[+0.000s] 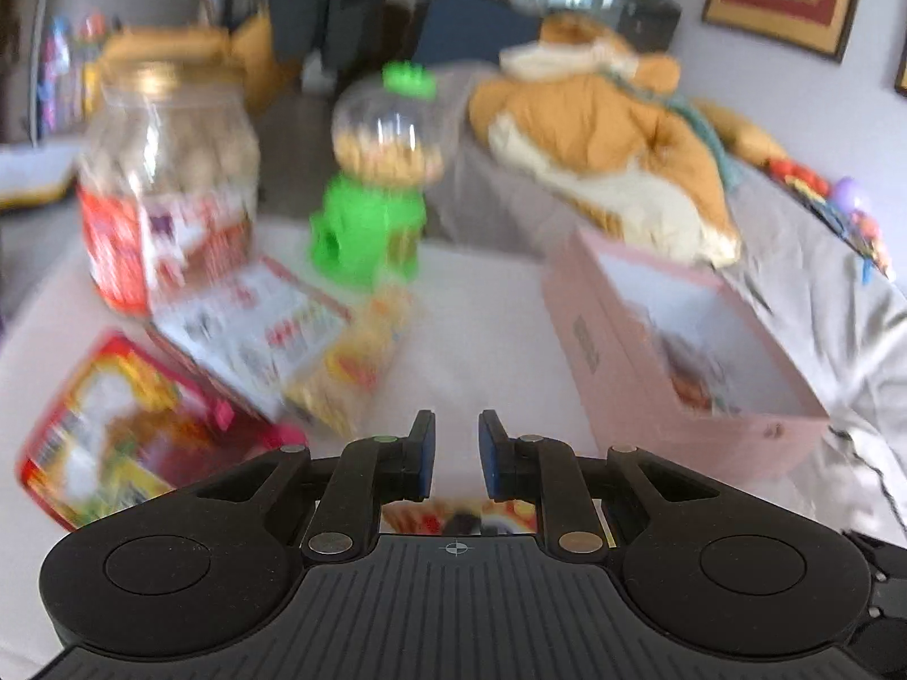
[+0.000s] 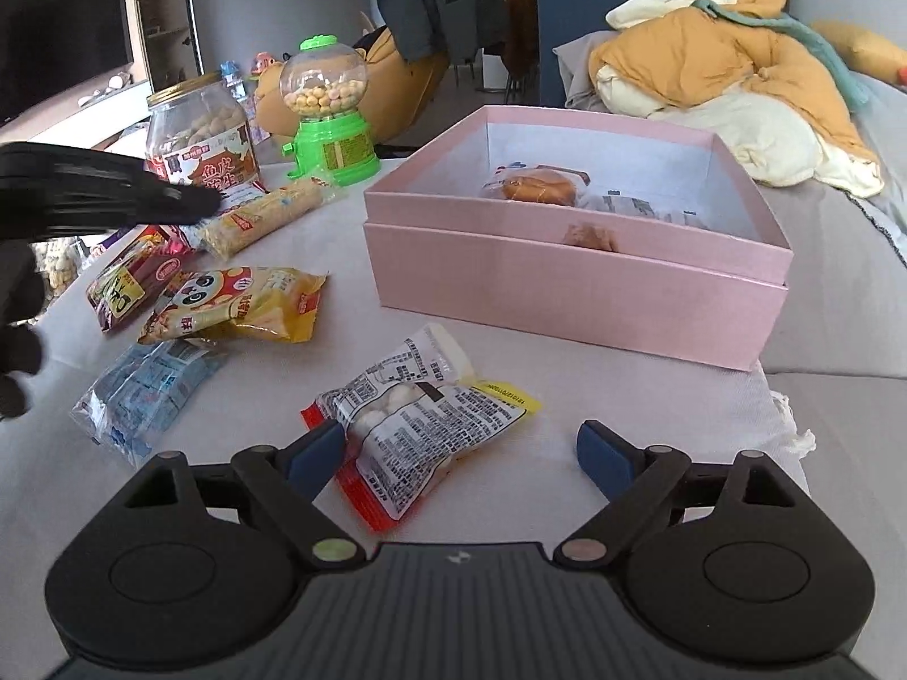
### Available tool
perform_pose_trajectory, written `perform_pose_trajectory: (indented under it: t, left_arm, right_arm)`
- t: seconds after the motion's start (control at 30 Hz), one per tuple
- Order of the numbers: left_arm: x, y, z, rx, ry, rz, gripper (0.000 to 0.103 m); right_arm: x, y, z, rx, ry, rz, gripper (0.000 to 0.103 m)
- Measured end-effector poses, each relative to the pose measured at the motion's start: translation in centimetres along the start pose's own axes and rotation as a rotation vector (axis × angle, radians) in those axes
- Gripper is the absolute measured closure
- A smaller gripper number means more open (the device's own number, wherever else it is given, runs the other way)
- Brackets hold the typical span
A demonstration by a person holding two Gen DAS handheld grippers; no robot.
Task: Organize snacks
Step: 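Grasp the white snack packet with the right gripper, then grasp the panda-print chip bag with the left gripper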
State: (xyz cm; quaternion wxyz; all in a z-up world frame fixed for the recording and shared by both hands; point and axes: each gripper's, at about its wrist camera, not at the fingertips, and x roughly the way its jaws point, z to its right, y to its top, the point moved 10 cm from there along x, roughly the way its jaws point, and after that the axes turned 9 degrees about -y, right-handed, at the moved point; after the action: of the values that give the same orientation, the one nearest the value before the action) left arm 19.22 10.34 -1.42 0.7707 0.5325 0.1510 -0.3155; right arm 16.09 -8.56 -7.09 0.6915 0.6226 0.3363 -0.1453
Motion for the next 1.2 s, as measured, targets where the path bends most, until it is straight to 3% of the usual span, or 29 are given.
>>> perform_pose_trajectory:
  t: [0.2, 0.37, 0.4, 0.43, 0.47, 0.57, 0.67, 0.77, 1.03, 1.1, 1.2]
  left_arm:
    - [-0.6, -3.1, 3.6, 0.21, -0.024, -0.049, 0.083]
    - [-0.9, -4.3, 4.9, 0.252, -0.027, -0.086, 0.082]
    - [-1.0, -4.3, 5.0, 0.253, -0.023, -0.092, 0.082]
    - [-1.1, -4.5, 5.3, 0.253, -0.024, -0.1, 0.081]
    - [-1.2, -4.7, 5.5, 0.252, -0.028, -0.106, 0.081]
    - [-1.6, -5.3, 6.7, 0.274, -0.037, -0.126, 0.078]
    - [-1.6, -6.6, 8.4, 0.335, -0.044, -0.145, 0.069]
    - [-1.2, -7.9, 10.3, 0.425, -0.029, -0.165, 0.062]
    - [-0.6, -11.2, 12.7, 0.64, -0.009, -0.266, 0.055]
    - [-0.8, -11.5, 12.8, 0.647, -0.017, -0.25, 0.057]
    - [-0.6, -11.2, 12.2, 0.573, -0.033, -0.254, 0.056]
  right_arm:
    - [0.5, 0.7, 0.3, 0.046, 0.012, -0.013, 0.013]
    - [2.1, 2.5, -1.2, 0.049, 0.038, -0.038, 0.014]
    - [2.6, 2.8, -1.3, 0.041, 0.021, -0.044, 0.02]
    - [2.9, 3.1, -1.1, 0.039, -0.001, -0.047, 0.035]
    - [2.8, 3.3, -0.6, 0.043, -0.023, -0.045, 0.042]
    - [2.0, 2.9, 1.2, 0.065, -0.057, -0.046, 0.042]
    - [1.3, 1.5, 4.1, 0.087, -0.115, -0.033, 0.042]
    - [0.6, 0.6, 6.1, 0.111, -0.119, -0.009, 0.042]
    - [0.5, 0.0, 6.0, 0.088, -0.11, 0.012, 0.028]
    - [0.4, 0.0, 6.0, 0.095, -0.104, 0.013, 0.027]
    - [0.4, 0.0, 6.2, 0.111, -0.088, 0.014, 0.026]
